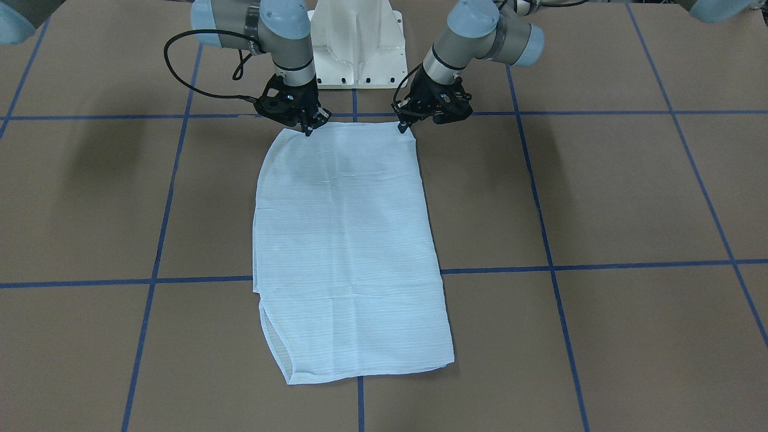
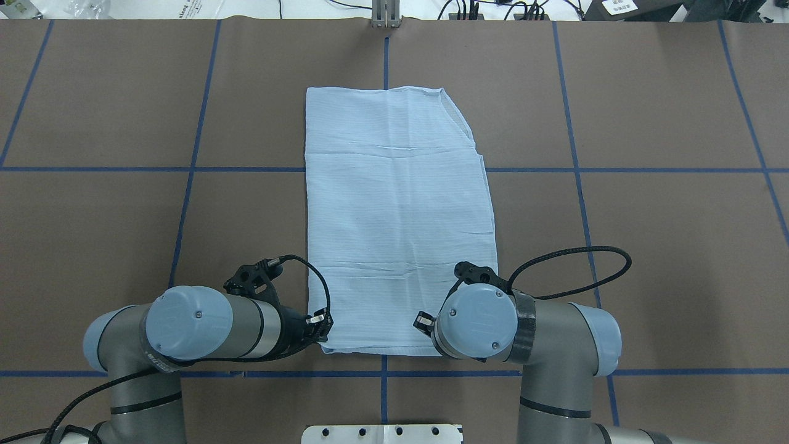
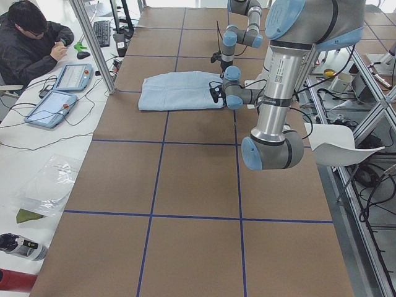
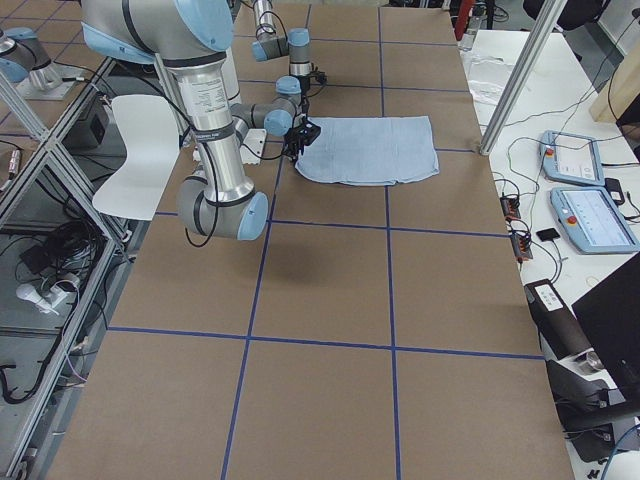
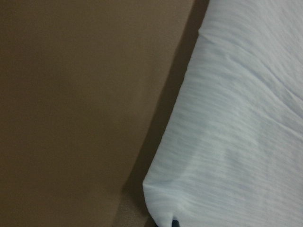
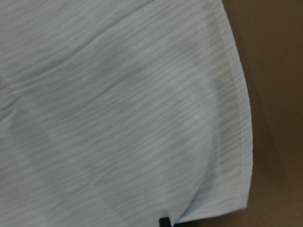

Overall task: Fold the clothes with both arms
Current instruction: 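Grasp the near edge corners of the shirt with both grippers, then lift the near edge with both grippers and fold it away from the robot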

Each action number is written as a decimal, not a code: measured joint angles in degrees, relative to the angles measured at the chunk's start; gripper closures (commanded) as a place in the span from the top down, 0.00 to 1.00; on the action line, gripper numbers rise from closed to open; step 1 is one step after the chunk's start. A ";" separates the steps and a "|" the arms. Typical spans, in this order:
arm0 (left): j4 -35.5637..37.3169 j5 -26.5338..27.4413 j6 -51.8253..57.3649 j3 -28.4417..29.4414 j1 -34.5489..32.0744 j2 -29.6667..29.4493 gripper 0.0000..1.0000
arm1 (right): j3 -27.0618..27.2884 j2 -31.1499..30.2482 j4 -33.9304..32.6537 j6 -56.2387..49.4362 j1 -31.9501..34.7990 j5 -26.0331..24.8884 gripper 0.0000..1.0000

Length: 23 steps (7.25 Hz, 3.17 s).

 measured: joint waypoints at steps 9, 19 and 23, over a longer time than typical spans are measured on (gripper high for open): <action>16.22 -1.49 0.02 -18.70 1.72 1.54 0.00 | 16.80 -3.42 -2.84 -0.13 -1.58 4.34 0.00; 29.37 -1.70 0.64 -29.67 5.77 -0.02 0.00 | 20.88 -3.56 -4.32 -2.49 -0.05 8.45 0.00; 28.33 -7.50 8.85 -22.61 -9.88 -4.45 0.00 | 16.69 1.28 -4.35 -8.29 9.70 8.42 0.00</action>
